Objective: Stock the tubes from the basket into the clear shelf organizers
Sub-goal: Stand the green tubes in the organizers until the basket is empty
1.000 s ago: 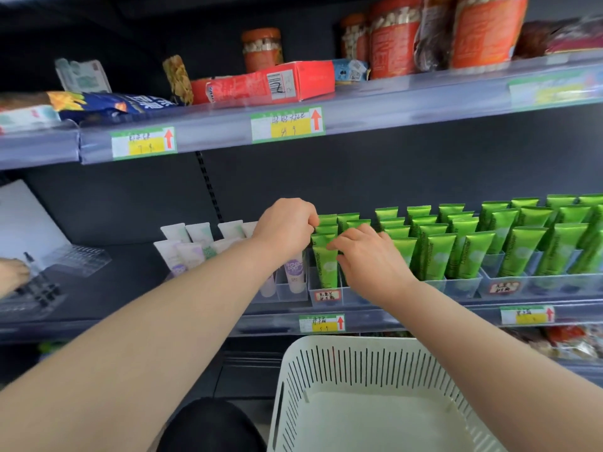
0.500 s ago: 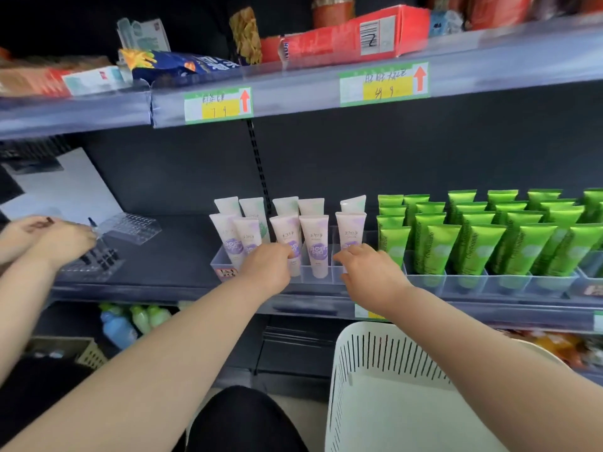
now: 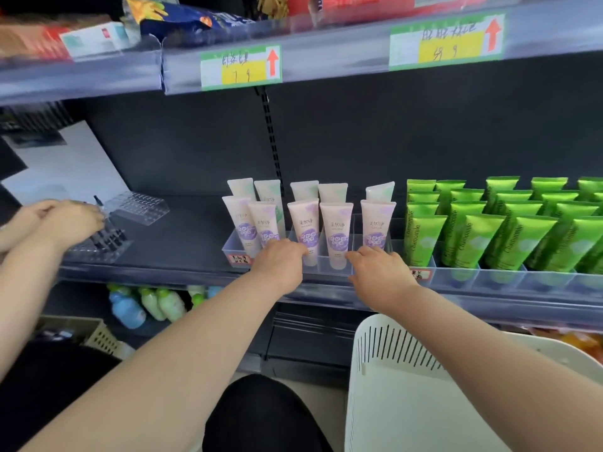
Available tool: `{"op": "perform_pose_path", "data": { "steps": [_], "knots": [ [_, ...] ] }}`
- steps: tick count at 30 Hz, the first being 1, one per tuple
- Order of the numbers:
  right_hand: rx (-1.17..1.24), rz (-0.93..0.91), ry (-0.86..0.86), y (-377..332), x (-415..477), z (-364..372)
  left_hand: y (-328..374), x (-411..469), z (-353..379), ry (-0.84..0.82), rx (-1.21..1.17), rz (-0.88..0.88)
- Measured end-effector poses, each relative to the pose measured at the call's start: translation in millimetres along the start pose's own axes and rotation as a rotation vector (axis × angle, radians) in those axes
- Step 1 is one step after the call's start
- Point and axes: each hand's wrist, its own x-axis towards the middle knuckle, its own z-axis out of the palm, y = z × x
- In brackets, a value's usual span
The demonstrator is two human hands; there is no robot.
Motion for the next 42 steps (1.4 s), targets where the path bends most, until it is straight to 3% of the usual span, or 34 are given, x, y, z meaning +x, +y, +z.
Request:
{"op": "perform_pose_path", "data": {
  "steps": [17,27,31,36,42],
  "knots": [
    [-0.073,-0.067,-0.033,2,-18,-13,15,-16,-4,-0.008,-0.003,-0.028],
    [-0.018,-0.075,0.467,34,-10,-58,54,4,-52,0.530,-0.225,0.075],
    [-0.057,-0.063,0.579,45,10,-76,57,26,-69,0.603,-0.209,0.155],
    [-0.034,-0.034,0.482,54,47,-98,50,61,-93,0.488,-0.140,0.120],
    [-0.003,0.062,0.101,70,83,-114,46,92,-103,0.162,-0.081,0.090]
  ]
}}
